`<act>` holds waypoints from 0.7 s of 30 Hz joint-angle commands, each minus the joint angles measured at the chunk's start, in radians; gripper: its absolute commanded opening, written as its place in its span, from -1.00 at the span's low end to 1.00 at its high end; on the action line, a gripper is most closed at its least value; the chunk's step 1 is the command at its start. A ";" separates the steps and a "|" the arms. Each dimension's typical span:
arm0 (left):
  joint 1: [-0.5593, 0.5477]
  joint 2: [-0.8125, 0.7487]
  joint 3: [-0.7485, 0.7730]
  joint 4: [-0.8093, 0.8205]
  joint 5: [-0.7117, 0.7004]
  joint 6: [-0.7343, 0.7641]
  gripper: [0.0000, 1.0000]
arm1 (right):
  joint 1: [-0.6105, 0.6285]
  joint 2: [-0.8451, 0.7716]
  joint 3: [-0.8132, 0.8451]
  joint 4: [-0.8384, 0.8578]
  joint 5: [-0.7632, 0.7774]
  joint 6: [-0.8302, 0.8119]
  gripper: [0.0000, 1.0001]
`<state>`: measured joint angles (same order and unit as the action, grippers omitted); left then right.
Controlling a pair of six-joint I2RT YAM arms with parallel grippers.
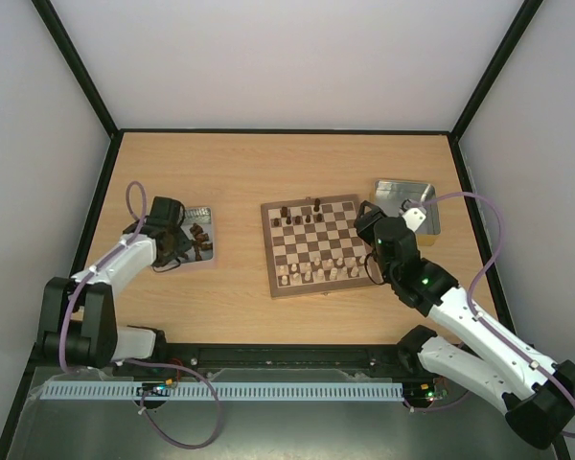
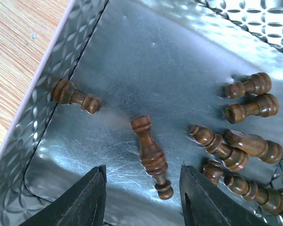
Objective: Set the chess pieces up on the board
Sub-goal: Pick up the chess piece from the storage box.
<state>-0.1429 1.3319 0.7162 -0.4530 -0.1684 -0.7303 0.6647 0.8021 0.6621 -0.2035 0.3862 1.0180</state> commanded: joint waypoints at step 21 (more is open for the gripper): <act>0.077 0.171 -0.013 0.168 0.073 0.014 -0.56 | -0.002 -0.001 -0.006 0.016 0.014 0.008 0.16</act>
<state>-0.0723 1.4830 0.6998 -0.3077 -0.0998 -0.7227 0.6647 0.8059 0.6621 -0.1970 0.3759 1.0210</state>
